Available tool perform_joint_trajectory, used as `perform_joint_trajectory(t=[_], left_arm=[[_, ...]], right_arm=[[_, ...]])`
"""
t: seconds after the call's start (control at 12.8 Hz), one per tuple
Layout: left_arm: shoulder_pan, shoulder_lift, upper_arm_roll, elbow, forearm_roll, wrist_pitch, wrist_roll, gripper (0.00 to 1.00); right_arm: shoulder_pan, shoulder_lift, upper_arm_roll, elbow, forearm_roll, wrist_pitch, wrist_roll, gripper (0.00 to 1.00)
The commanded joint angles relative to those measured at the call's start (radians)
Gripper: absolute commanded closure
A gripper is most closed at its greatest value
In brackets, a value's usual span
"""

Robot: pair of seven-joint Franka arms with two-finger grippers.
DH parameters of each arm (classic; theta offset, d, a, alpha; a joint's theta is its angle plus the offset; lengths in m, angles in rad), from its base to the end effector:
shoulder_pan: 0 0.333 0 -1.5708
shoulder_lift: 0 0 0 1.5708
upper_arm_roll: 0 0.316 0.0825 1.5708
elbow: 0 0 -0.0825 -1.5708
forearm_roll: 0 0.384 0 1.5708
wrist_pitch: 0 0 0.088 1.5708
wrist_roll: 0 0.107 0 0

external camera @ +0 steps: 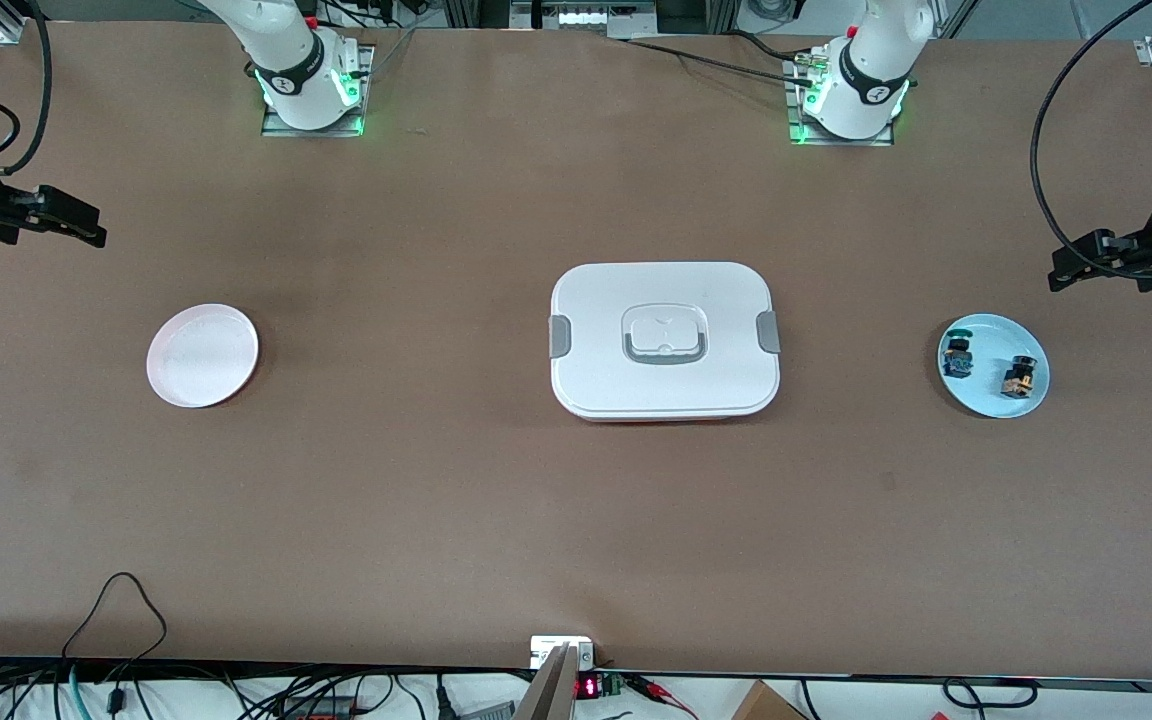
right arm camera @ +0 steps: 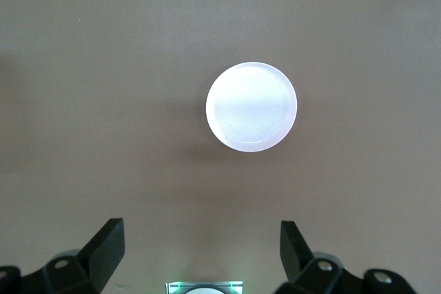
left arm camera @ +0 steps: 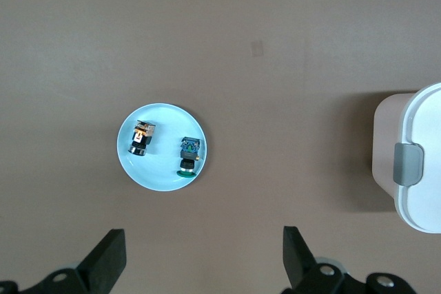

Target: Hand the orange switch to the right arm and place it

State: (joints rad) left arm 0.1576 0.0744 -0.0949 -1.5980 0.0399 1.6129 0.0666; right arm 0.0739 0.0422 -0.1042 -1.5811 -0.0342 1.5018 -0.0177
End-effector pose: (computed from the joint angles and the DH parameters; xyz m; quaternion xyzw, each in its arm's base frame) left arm 0.5760 0.0421 0.5733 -0.9994 0.0034 0.0306 0.0144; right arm 0.5575 -0.0196 0.5908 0.9980 -0.0065 -0.0610 0.0178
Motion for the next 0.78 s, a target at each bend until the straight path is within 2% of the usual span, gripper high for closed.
perform_joint_trajectory(t=[0.0, 0.47, 0.7], left_arm=[[0.005, 0.015, -0.003, 0.026, -0.006, -0.021, 0.007, 0.00], [-0.009, 0.031, -0.006, 0.038, 0.020, -0.031, -0.007, 0.00], [0.019, 0.051, 0.003, 0.021, 0.011, -0.039, 0.022, 0.00]], right_arm=[[0.003, -0.004, -0.003, 0.013, 0.016, -0.020, -0.001, 0.00], [0.003, -0.004, -0.005, 0.013, 0.016, -0.020, -0.002, 0.00], [0.003, -0.001, -0.005, 0.013, 0.016, -0.018, 0.001, 0.00]])
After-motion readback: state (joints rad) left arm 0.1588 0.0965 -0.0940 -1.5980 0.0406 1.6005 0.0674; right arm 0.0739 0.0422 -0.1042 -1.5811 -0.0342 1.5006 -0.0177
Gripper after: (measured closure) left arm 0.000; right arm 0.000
